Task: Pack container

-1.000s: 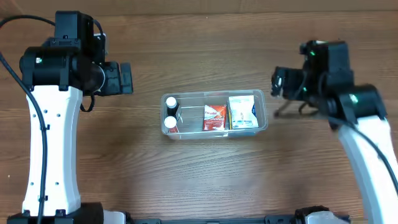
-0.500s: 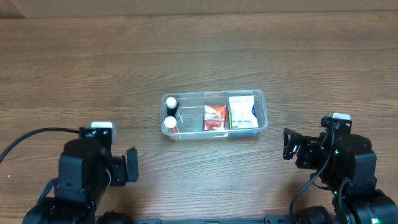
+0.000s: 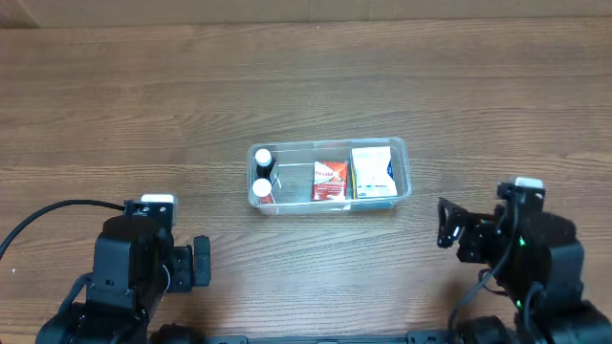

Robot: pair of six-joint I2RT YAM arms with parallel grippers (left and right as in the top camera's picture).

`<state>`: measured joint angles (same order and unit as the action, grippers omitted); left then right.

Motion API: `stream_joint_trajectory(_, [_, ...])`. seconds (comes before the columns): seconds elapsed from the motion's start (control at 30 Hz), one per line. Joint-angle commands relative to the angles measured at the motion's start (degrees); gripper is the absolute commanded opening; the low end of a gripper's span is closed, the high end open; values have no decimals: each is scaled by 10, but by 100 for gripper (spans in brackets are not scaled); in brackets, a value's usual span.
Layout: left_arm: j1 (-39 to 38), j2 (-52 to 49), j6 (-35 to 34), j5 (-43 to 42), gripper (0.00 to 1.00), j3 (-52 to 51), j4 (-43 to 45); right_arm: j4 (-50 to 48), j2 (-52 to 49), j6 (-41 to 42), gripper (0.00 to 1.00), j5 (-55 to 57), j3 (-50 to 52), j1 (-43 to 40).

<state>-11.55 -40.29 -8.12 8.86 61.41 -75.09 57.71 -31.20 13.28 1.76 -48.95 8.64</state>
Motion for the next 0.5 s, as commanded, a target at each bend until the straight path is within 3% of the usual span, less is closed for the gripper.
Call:
stream_joint_trajectory(0.0, [-2, -3, 0, 5, 100, -3, 1, -18, 110, -3, 100, 37, 47, -2])
stream_joint_trajectory(0.1, [-2, -3, 0, 5, 100, -3, 1, -128, 242, -33, 100, 28, 192, -2])
stream_joint_trajectory(0.2, [-2, -3, 0, 5, 100, -3, 1, -243, 311, -33, 100, 22, 302, -2])
stream_joint_trajectory(0.4, [-2, -3, 0, 5, 100, -3, 1, -604, 310, -78, 100, 34, 487, -4])
stream_joint_trajectory(0.47, [-2, -3, 0, 5, 100, -3, 1, -555, 310, -73, 100, 38, 485, -7])
